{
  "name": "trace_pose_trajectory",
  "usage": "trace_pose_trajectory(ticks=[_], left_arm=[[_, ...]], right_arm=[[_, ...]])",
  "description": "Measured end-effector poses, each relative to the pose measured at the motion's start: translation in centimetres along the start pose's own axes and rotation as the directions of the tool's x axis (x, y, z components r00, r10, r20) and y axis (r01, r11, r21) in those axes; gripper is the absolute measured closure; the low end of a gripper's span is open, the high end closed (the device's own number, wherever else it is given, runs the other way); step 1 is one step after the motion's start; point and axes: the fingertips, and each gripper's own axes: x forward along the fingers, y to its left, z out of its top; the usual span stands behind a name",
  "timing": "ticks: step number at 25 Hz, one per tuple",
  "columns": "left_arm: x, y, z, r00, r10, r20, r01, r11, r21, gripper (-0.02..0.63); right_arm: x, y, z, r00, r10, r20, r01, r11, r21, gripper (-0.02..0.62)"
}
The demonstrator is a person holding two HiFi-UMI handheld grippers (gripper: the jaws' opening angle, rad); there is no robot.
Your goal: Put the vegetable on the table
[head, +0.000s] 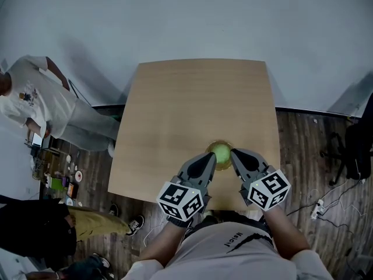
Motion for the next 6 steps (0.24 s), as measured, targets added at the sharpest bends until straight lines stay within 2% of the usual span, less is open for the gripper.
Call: trace_pose_trajectory(ticks=[6], left_arm=[[-0.03, -0.06, 0.25, 1.0, -0.001, 0.0, 0.001, 1.0, -0.003, 0.592]], right_arm=[[0.03, -0.04, 0.13, 1.0, -0.002, 0.001, 0.002, 1.0, 0.001, 0.583]])
